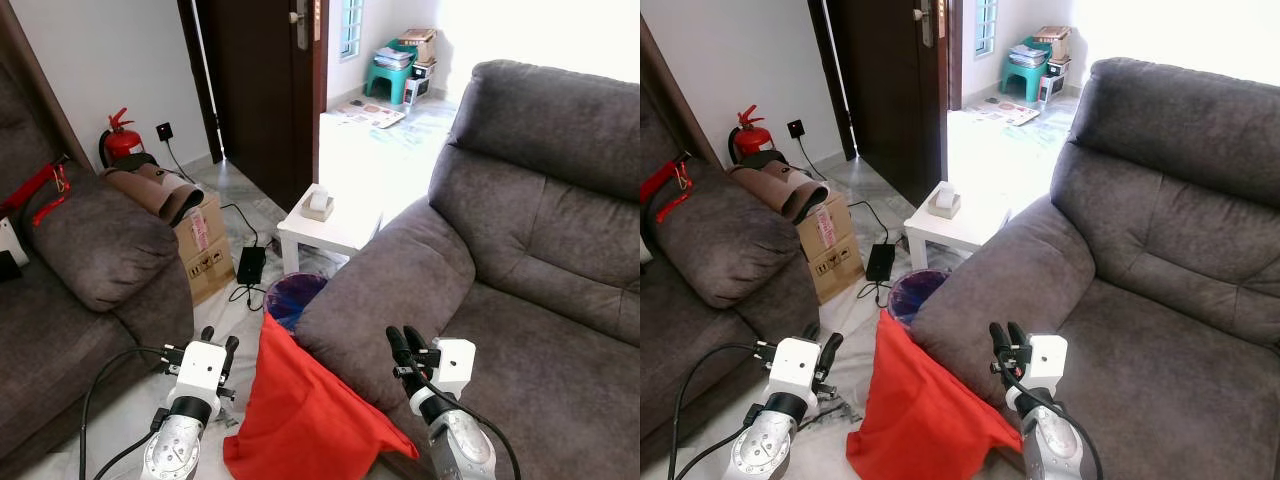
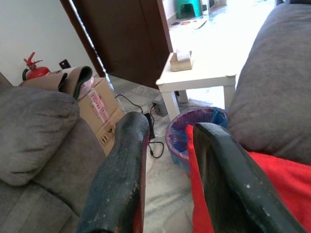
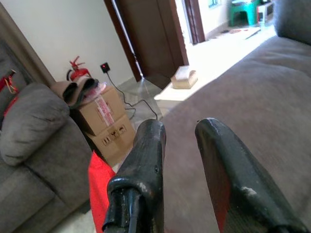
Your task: Move the pillow to the sofa from floor
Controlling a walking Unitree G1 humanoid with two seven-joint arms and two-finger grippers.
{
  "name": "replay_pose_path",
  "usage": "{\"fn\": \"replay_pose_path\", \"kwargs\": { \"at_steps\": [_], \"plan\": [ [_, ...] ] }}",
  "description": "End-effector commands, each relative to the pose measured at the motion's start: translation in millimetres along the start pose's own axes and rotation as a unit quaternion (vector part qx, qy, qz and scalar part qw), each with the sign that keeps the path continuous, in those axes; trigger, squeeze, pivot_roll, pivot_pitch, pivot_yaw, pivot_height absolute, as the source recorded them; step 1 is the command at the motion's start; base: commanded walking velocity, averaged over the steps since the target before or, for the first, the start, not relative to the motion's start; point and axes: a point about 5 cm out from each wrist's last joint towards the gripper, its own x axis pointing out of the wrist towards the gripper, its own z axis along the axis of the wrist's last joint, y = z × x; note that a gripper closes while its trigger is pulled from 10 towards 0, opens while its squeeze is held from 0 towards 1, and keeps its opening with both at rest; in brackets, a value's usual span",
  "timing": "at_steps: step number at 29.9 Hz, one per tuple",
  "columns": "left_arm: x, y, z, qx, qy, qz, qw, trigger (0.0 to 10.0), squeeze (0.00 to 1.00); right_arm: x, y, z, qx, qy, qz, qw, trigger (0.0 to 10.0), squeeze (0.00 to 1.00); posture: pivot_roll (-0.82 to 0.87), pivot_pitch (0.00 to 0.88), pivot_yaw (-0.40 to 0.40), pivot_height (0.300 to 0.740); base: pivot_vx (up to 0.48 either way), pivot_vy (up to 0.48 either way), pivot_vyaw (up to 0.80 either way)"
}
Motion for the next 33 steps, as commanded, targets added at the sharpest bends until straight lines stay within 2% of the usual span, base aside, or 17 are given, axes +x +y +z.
{"fn": "replay_pose_path", "kwargs": {
  "at_steps": [1, 7, 11, 21, 27, 33],
  "plan": [
    [-2.4, -1.2, -2.8, -0.003, 0.009, -0.002, 1.000, 10.0, 0.00, 0.0, -0.1, 1.5, 0.001, -0.002, 0.000, 1.000, 10.0, 0.00, -0.06, 0.067, 0.031, 0.672, 0.000, 0.000, 0.00],
    [-2.8, -2.9, -2.6, -0.009, 0.013, 0.001, 1.000, 10.0, 0.00, 0.1, -3.4, -1.0, -0.008, 0.020, 0.000, 1.000, 10.0, 0.00, -0.06, 0.079, 0.017, 0.672, 0.000, 0.000, 0.00],
    [-3.6, -0.9, -3.5, -0.010, 0.016, 0.009, 1.000, 10.0, 0.00, 1.0, -2.8, -0.7, -0.008, 0.022, 0.002, 1.000, 10.0, 0.00, -0.05, 0.087, 0.012, 0.657, 0.000, 0.000, 0.00],
    [-4.0, 0.4, -2.2, -0.010, 0.014, 0.015, 1.000, 10.0, 0.00, 1.3, -1.1, 0.9, -0.003, 0.016, 0.016, 1.000, 10.0, 0.00, -0.05, 0.100, 0.000, 0.657, 0.000, 0.000, 0.00],
    [-3.0, 3.3, 0.0, -0.027, 0.014, 0.035, 0.999, 10.0, 0.00, 2.2, 2.2, -1.6, -0.001, 0.028, 0.028, 0.999, 10.0, 0.00, -0.04, 0.110, -0.007, 0.657, 0.000, 0.000, 0.00],
    [-3.3, 4.1, -1.0, -0.017, 0.016, 0.033, 0.999, 10.0, 0.00, 2.3, 4.9, -5.5, 0.005, 0.036, 0.035, 0.999, 10.0, 0.00, -0.04, 0.117, -0.009, 0.657, 0.000, 0.000, 0.00]
  ]
}}
